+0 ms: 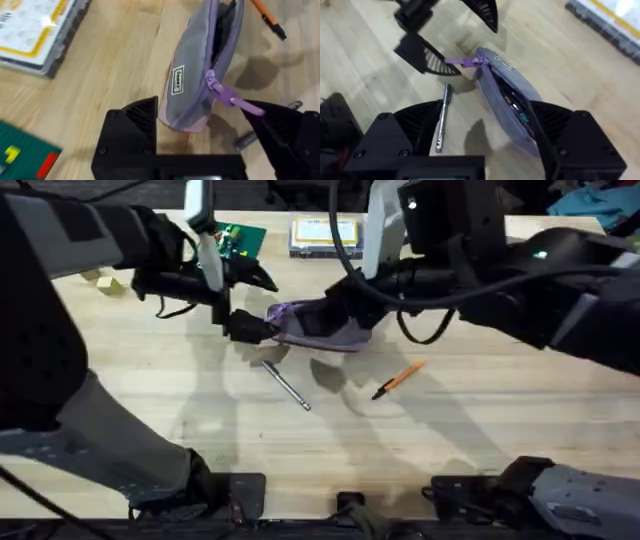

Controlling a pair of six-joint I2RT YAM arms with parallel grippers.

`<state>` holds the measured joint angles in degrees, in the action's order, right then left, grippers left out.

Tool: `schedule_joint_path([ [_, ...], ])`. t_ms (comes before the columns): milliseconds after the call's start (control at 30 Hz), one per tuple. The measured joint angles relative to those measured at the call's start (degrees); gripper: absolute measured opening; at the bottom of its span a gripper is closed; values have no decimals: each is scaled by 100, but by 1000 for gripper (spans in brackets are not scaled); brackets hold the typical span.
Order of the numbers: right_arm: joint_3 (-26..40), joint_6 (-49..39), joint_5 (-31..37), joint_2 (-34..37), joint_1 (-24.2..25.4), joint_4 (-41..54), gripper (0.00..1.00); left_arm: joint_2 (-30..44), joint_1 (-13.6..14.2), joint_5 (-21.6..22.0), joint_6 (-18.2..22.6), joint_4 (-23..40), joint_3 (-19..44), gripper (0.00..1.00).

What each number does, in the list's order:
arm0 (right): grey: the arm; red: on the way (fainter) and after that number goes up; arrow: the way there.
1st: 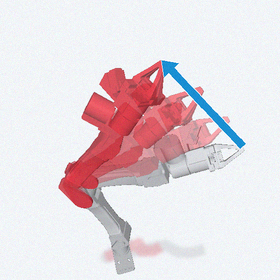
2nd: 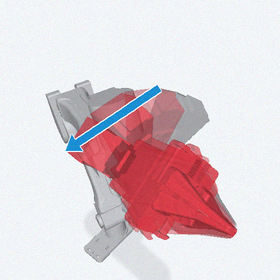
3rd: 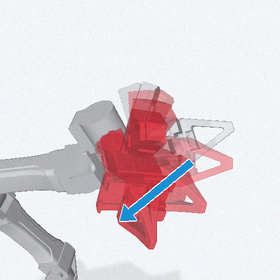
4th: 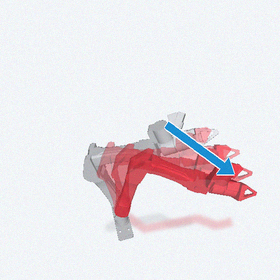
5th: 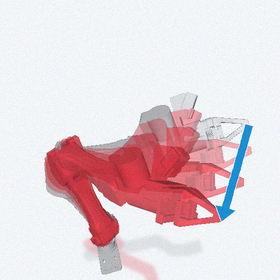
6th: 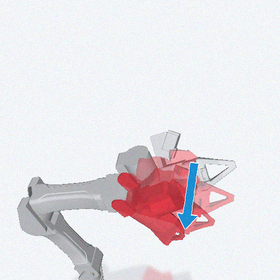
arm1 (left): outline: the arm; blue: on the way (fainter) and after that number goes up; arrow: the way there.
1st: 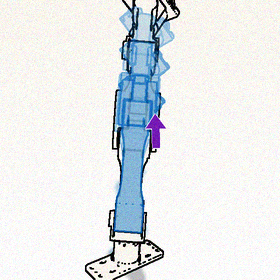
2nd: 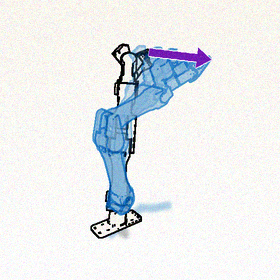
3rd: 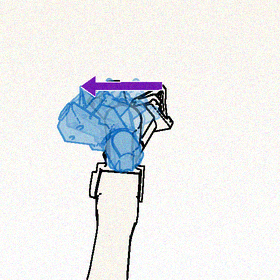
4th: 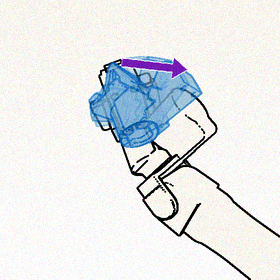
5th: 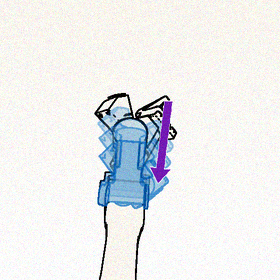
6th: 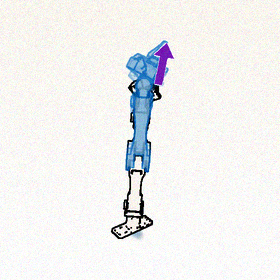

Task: Unzip the bag, pick up the pens from the table one at a time and place them inside, then zip the bag closed.

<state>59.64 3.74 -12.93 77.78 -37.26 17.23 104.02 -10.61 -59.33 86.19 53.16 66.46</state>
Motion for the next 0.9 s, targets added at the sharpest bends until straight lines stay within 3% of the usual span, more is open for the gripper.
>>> schedule_joint_path([
  [33,2,-428,2,-114,0,58,997,-272,-201,-4,0,217,2,994],
  [233,96,-1199,145,-142,4,142,977,-996,-555,-67,2,653,59,994],
  [333,101,-1625,447,-142,4,147,804,-1183,-650,-86,2,823,81,994],
  [433,101,-2163,693,-142,9,145,549,-1271,-687,-66,3,980,81,994],
  [467,101,-2937,874,-142,9,125,46,-1317,-691,23,2,1118,81,994],
  [900,107,-3422,953,28,9,125,30,-1332,-691,63,2,1139,81,993],
])
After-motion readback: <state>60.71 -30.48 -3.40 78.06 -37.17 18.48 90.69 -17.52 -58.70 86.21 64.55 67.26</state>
